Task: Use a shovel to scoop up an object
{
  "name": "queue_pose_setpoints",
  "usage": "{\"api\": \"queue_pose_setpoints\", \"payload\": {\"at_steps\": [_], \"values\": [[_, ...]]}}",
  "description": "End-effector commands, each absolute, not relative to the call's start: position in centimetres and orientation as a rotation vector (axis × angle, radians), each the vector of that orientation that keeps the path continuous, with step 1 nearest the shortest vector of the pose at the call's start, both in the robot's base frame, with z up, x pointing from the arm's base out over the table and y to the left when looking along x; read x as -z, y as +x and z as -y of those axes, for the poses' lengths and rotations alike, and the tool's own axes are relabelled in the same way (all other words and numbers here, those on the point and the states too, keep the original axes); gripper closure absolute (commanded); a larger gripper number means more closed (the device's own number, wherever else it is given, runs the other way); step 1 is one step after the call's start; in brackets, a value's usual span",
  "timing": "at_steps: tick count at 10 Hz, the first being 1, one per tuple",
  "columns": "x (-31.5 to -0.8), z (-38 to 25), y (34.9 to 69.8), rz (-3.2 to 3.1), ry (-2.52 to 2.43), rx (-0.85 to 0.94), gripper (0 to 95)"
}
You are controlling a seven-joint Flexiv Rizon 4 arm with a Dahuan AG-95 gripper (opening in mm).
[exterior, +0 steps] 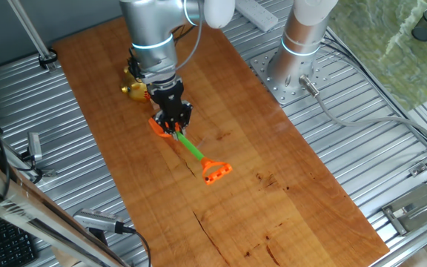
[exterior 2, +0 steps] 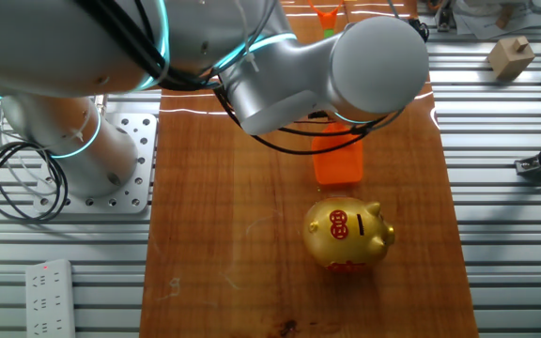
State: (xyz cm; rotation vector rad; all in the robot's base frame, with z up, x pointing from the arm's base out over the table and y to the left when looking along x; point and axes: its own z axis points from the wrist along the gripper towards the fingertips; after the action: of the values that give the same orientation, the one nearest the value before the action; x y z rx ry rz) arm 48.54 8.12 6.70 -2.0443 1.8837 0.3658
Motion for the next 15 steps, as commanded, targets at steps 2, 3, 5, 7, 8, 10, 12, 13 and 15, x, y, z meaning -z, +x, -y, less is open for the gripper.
{"api": "queue_pose_setpoints", "payload": {"at_steps": [2,3,5,7,8,10,12,13,15], "values": [[-6.8,-7.9,48.5,-1.888,-2.028,-0.376,95.0],[-6.8,-7.8,48.5,-1.890,-2.024,-0.377,95.0],[-6.8,-7.6,48.6,-1.892,-2.016,-0.381,95.0],[-6.8,-7.4,48.7,-1.902,-2.010,-0.384,95.0],[-6.8,-7.4,48.8,-1.915,-2.000,-0.387,95.0],[-6.8,-7.4,48.9,-1.953,-1.972,-0.393,95.0],[-6.7,-7.3,49.2,-1.980,-1.952,-0.395,95.0],[-6.6,-7.3,49.5,-1.983,-1.950,-0.396,95.0],[-6.5,-7.3,49.7,-1.981,-1.951,-0.396,95.0]]}}
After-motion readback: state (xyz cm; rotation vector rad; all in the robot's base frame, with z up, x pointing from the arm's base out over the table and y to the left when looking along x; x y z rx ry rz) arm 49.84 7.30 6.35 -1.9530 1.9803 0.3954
